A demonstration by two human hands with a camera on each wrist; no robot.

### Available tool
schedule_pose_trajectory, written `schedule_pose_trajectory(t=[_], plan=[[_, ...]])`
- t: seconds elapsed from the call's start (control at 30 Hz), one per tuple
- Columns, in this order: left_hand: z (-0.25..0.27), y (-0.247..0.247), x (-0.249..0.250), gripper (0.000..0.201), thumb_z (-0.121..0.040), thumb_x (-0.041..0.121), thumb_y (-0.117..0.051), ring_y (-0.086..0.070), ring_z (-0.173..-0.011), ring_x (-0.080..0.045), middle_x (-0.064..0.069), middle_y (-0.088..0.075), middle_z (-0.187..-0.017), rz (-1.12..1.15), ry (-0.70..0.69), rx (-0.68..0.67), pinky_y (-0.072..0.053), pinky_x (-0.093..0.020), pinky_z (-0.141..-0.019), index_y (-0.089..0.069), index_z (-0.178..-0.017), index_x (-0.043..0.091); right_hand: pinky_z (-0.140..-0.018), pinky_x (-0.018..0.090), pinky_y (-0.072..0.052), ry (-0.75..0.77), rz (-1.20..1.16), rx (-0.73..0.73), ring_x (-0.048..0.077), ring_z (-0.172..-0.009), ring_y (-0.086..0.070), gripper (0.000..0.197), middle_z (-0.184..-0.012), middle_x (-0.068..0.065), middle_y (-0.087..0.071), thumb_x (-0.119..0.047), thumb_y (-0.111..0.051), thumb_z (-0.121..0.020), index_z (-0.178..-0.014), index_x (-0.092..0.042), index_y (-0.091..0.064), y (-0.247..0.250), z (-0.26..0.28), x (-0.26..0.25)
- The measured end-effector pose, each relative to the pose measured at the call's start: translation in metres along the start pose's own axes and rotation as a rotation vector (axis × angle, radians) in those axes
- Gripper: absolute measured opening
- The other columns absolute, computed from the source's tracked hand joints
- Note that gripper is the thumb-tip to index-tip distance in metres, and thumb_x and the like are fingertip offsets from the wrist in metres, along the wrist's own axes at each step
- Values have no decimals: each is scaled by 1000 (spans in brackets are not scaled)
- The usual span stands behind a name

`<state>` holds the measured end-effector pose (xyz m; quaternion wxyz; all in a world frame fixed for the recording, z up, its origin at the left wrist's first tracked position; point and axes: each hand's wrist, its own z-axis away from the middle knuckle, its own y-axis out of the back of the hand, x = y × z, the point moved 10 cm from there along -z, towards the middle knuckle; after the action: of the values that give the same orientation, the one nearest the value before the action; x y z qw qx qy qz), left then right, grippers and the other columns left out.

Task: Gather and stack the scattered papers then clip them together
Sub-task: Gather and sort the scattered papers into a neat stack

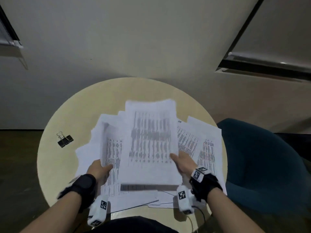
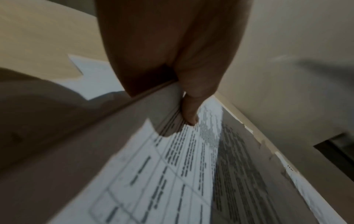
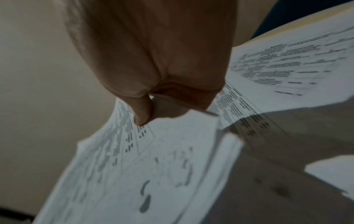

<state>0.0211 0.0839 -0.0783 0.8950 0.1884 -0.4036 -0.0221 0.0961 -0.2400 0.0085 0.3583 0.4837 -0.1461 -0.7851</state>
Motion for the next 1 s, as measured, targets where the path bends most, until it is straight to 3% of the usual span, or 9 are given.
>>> schedule_pose_trajectory(t=[0.2,0.33,0.4,0.53,0.63,0.7,0.83,0.93,1.0], plan=[[0,0,-6,32,-95,30,-55,-39,-45,-19,-3,-46,-49,78,30,-37,-32,-21,-45,-51,-74,7,-53,27,-29,-95,229,-175,13,-51,-37,37,-61,-2,-41,-32,-41,-100,-66,-19,-39,-74,-10,49],[-1,-1,-9,38,-94,41,-53,-34,-50,-18,3,-39,-48,151,65,-34,-25,-27,-54,-47,-70,12,-55,23,-33,-25,172,16,12,-62,-42,21,-71,-6,-43,-25,-61,-91,-82,-16,-45,-64,-15,35],[0,-2,-7,37,-93,36,-57,-36,-52,-18,0,-41,-51,138,53,-40,-28,-28,-57,-46,-67,12,-54,24,-38,-50,18,183,14,-60,-42,30,-72,-2,-46,-18,-75,-79,-80,-16,-45,-47,-14,34],[0,-1,-4,40,-91,32,-62,-36,-42,-18,6,-42,-38,85,37,-45,-30,-25,-52,-46,-60,13,-55,25,-45,-71,-74,121,15,-52,-43,37,-63,-1,-48,-15,-81,-72,-66,-17,-45,-59,-16,30],[2,1,0,27,-92,35,-59,-37,-39,-13,10,-43,-37,47,36,-11,-29,-23,-44,-55,-73,15,-51,25,-29,-8,74,84,15,-52,-28,44,-60,-4,-32,-21,-73,-81,-62,-19,-33,-66,-18,23],[3,3,0,31,-94,36,-56,-36,-39,-14,8,-41,-39,23,40,5,-28,-23,-44,-51,-71,15,-51,25,-19,6,131,119,15,-53,-24,42,-62,-3,-27,-21,-63,-90,-64,-17,-30,-62,-19,24],[1,3,-5,27,-96,33,-53,-40,-47,-18,0,-46,-53,58,43,0,-29,-25,-49,-56,-87,7,-52,25,-29,-44,94,231,19,-62,-45,23,-69,3,-50,-21,-58,-93,-76,-6,-53,-45,-18,33],[0,6,-10,35,-93,32,-57,-46,-51,-22,-4,-54,-59,78,58,44,-33,-25,-53,-63,-102,-1,-54,28,-21,-5,168,136,15,-55,-28,41,-62,0,-31,-23,-65,-87,-64,-15,-33,-55,-18,30],[-1,5,-11,53,-91,42,-57,-59,-64,-29,-15,-66,-76,61,74,48,-45,-30,-61,-60,-118,-4,-53,27,-19,37,213,27,14,-52,-23,50,-58,-2,-24,-22,-70,-84,-61,-17,-25,-68,-18,24]])
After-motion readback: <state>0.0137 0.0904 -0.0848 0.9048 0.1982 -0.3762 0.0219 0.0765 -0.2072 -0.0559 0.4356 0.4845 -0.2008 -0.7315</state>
